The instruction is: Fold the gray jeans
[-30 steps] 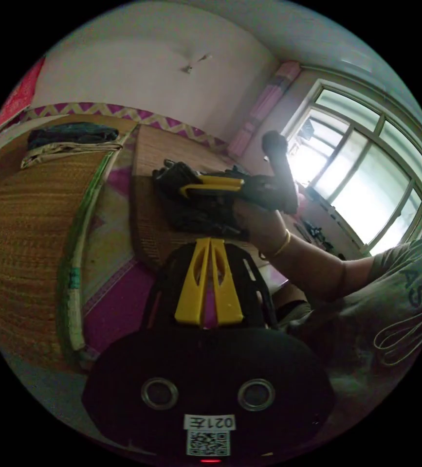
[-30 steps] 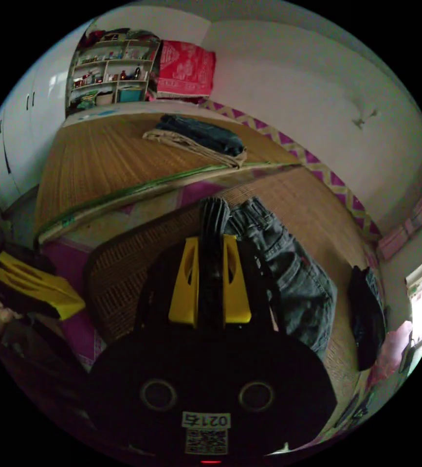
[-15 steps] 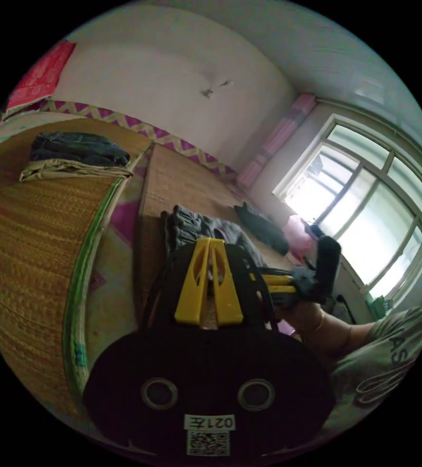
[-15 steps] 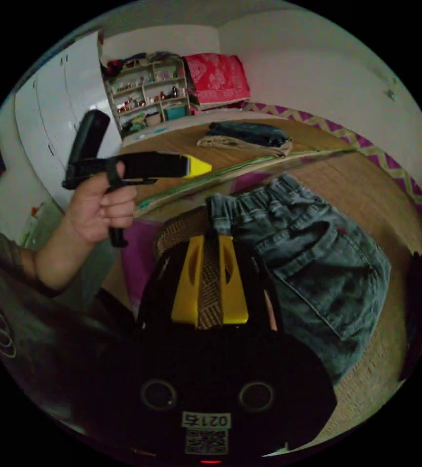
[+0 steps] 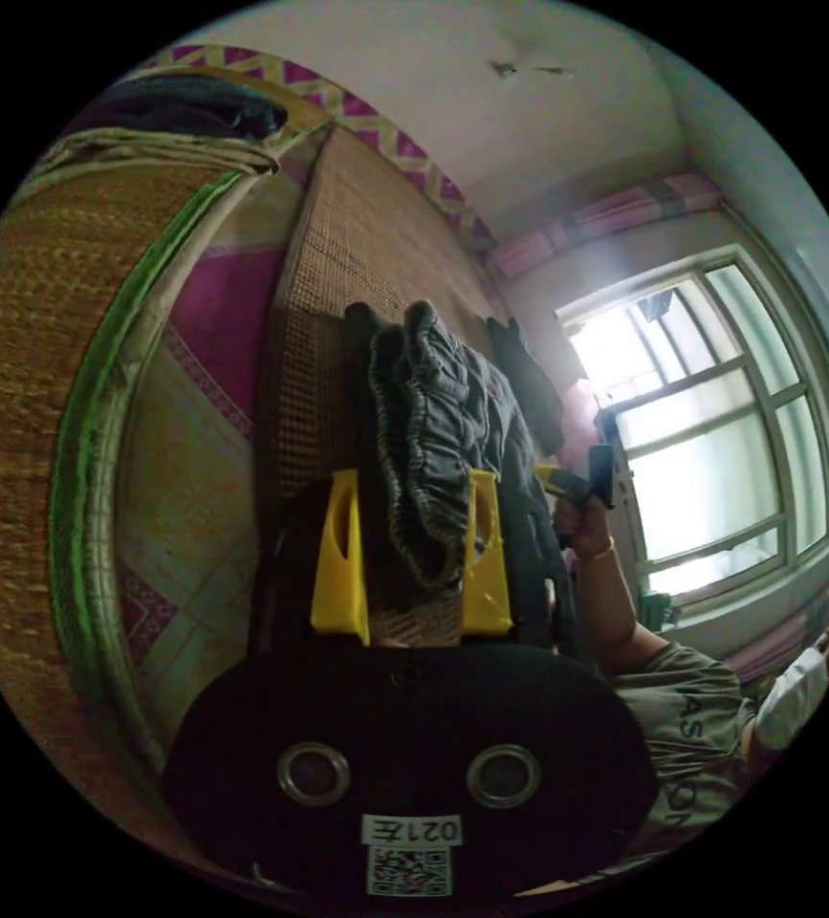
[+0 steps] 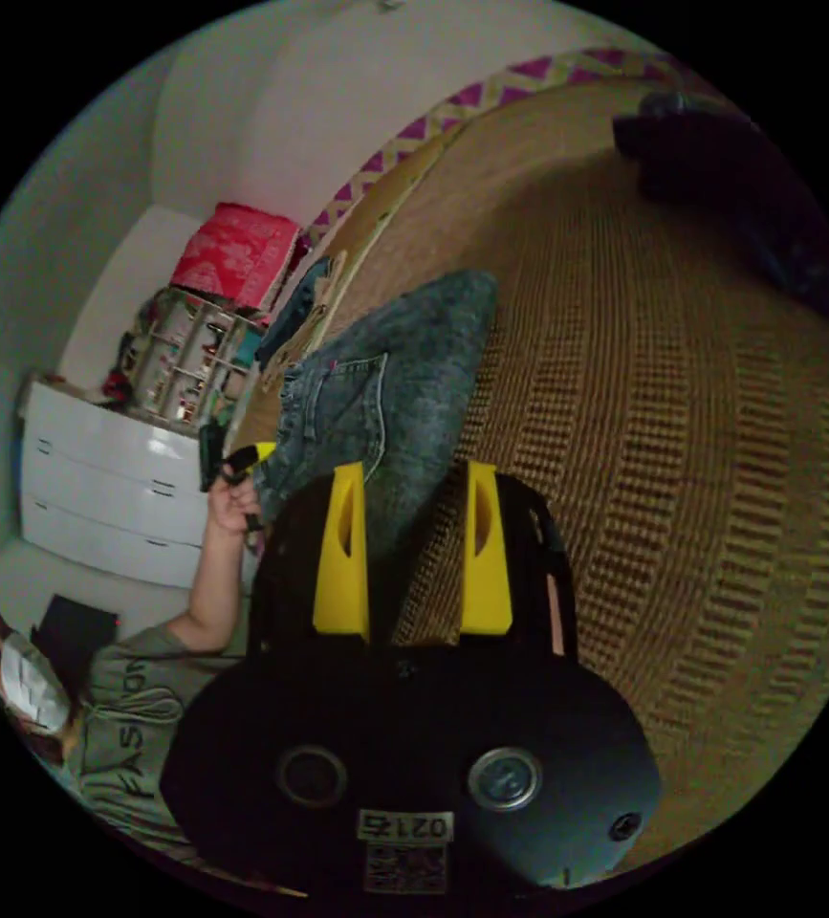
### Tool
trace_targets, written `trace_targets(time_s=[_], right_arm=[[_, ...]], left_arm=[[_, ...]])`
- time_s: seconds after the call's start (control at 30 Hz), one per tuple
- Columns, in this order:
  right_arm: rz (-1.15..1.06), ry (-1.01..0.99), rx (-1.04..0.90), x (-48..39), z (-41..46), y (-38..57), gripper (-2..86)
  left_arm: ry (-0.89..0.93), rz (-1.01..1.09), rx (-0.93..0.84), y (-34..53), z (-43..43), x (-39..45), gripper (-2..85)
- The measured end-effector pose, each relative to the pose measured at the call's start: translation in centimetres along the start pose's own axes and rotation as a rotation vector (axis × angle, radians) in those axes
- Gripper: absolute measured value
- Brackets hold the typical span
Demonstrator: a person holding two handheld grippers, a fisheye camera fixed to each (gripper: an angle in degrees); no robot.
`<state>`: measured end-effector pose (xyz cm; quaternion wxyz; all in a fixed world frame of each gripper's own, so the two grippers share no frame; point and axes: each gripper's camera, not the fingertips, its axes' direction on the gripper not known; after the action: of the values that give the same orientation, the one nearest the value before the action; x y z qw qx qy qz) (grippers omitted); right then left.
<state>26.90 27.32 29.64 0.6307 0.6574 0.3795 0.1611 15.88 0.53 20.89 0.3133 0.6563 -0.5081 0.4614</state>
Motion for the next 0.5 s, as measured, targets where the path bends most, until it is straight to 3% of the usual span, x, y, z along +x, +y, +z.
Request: trace_targets(time_s=[0.07,0.27,0.5], right_arm=[[0.063,-0.121,0.023,3.0,-0.2,-1.6,11.1],[0.112,-0.232,0.016,6.8,-0.5,-4.3,6.3],[-0.133,-0.205,0.078,4.8,-8.8,-6.9,5.8]], left_arm=[[0.029,-0.024,-0.038,-1.3,1.4,-0.8,10.4],[0.082,-0.104,0.0,-2.9,2.5,-1.4,6.0],[0.022,0.216,-0.019,-9.0,2.8,12.7,5.7]])
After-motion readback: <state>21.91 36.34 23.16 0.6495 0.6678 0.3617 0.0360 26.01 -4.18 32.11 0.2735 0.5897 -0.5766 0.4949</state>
